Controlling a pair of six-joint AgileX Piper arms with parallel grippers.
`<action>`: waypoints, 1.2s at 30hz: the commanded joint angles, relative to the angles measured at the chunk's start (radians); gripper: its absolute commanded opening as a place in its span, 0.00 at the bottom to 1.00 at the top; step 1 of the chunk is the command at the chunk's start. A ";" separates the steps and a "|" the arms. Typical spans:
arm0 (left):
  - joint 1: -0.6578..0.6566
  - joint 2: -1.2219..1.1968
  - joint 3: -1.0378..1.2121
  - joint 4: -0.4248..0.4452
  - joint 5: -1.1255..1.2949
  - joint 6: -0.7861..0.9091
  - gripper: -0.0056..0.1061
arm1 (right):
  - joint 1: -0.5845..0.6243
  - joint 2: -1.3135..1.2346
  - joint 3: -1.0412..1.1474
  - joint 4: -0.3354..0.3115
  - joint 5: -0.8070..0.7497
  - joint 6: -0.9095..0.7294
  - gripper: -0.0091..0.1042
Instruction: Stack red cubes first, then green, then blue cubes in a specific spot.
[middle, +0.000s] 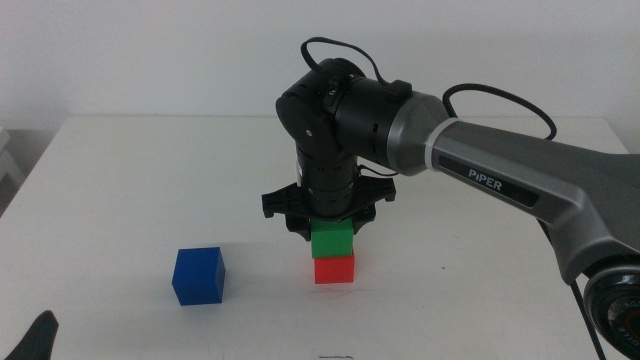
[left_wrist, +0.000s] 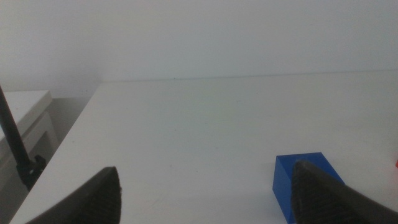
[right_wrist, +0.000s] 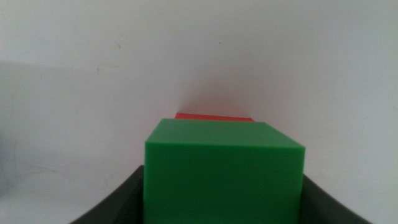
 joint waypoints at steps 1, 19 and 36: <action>-0.001 -0.021 -0.003 -0.009 -0.083 -0.008 0.89 | -0.015 -0.058 -0.026 -0.027 0.080 -0.007 0.07; -0.001 -0.021 -0.003 -0.009 -0.083 -0.008 0.89 | -0.015 -0.124 -0.026 -0.026 0.080 -0.052 0.82; -0.001 -0.021 -0.003 -0.009 -0.083 -0.008 0.89 | -0.131 -0.807 0.494 0.093 -0.280 -0.590 0.82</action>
